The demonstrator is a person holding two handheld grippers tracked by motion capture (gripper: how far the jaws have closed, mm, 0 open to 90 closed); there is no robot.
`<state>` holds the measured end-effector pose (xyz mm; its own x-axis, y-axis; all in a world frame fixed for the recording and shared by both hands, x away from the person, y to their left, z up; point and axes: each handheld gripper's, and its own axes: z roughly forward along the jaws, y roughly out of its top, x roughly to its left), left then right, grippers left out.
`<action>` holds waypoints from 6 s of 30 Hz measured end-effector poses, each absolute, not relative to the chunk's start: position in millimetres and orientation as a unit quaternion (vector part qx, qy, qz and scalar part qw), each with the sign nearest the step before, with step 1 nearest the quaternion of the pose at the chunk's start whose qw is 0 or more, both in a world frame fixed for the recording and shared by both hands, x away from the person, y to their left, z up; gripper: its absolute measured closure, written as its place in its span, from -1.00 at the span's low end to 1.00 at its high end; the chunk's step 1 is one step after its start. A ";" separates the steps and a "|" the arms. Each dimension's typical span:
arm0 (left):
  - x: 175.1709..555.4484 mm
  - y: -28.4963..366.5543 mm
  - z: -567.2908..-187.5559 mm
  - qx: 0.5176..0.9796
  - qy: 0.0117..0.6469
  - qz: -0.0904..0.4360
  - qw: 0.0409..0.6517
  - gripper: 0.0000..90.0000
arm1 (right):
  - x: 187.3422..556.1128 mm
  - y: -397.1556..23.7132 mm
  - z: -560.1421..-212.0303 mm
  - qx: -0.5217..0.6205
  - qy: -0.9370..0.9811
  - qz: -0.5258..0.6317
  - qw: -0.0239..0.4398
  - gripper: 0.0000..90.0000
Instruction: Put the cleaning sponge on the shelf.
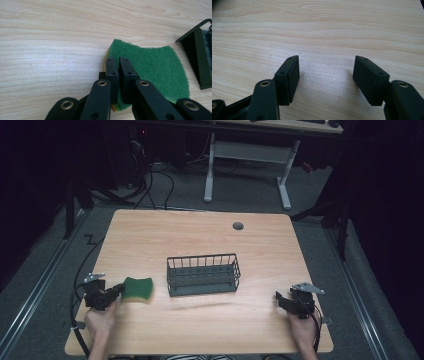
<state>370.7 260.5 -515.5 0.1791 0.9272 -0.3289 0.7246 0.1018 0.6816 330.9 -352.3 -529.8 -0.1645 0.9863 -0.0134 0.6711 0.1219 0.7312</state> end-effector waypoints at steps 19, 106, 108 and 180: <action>367.6 265.1 -504.5 0.649 0.618 0.110 0.429 0.96 | 331.0 -352.6 -529.7 0.592 0.701 0.300 0.263 -0.15; 360.5 249.0 -375.7 0.693 0.512 0.135 0.490 0.97 | 331.8 -351.5 -529.8 0.588 0.706 0.297 0.260 -0.24; 364.0 243.2 -369.9 0.699 0.504 0.132 0.490 0.97 | 331.9 -351.5 -529.8 0.588 0.706 0.297 0.260 -0.24; 427.9 104.7 -383.4 0.825 0.367 0.131 0.410 0.97 | 331.9 -351.6 -529.9 0.586 0.708 0.298 0.259 -0.26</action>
